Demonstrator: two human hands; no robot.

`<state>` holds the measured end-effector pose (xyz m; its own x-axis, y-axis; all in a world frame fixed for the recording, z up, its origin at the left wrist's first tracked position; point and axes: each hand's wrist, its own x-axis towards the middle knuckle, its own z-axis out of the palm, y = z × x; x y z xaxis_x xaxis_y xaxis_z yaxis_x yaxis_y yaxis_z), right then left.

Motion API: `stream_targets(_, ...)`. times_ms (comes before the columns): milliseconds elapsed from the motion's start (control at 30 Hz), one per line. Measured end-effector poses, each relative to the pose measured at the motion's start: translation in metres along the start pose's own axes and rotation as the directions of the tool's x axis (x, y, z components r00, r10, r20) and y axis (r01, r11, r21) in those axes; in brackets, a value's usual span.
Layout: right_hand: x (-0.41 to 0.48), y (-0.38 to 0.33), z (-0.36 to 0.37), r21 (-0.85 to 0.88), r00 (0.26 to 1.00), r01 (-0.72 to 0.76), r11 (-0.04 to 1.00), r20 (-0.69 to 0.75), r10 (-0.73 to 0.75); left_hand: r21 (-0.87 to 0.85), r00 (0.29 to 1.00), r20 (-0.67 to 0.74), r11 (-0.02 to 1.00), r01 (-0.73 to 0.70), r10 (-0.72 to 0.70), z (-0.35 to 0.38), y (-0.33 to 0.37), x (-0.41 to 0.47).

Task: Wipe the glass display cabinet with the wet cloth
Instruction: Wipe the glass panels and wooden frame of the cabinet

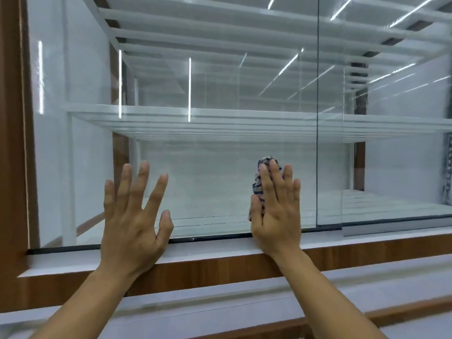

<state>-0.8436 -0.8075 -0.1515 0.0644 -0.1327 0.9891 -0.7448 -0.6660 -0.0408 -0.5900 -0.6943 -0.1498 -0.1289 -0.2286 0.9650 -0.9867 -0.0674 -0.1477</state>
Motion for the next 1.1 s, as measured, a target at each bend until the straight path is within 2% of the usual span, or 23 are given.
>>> stream_targets(67,0.003,-0.007,0.002,-0.011,0.999,-0.045,0.999,-0.017,0.045,0.003,1.000,0.004,1.000,0.013,-0.013,0.002,0.005,0.004)
stream_targets(233,0.002,-0.069,0.022,-0.036,0.984,0.173,0.984,0.045,-0.171,0.026,1.000,-0.002,1.000,0.000,0.000,0.011,0.013,0.006)
stream_targets(367,0.002,-0.078,0.027,-0.078,0.988,0.149,0.986,0.037,-0.147,-0.022,0.999,-0.038,1.000,-0.017,0.016,0.015,0.008,0.006)
stream_targets(500,0.002,-0.068,0.024,-0.067,0.982,0.187,0.980,0.023,-0.186,-0.044,0.998,-0.069,0.999,0.008,-0.011,0.020,0.024,0.012)
stream_targets(767,0.010,0.015,-0.004,-0.073,0.992,0.127,0.989,0.002,-0.127,0.011,0.997,-0.052,0.998,-0.057,0.057,0.046,0.111,0.039)
stream_targets(933,0.030,0.099,-0.030,-0.051,0.997,0.035,0.998,-0.064,-0.039,0.045,0.997,-0.019,0.996,-0.080,0.081,0.063,0.170,0.060)
stream_targets(1100,0.052,0.190,-0.055,0.041,0.998,-0.008,0.999,-0.068,0.011,0.065,0.996,-0.020,0.994,-0.089,0.090,0.081,0.233,0.085)
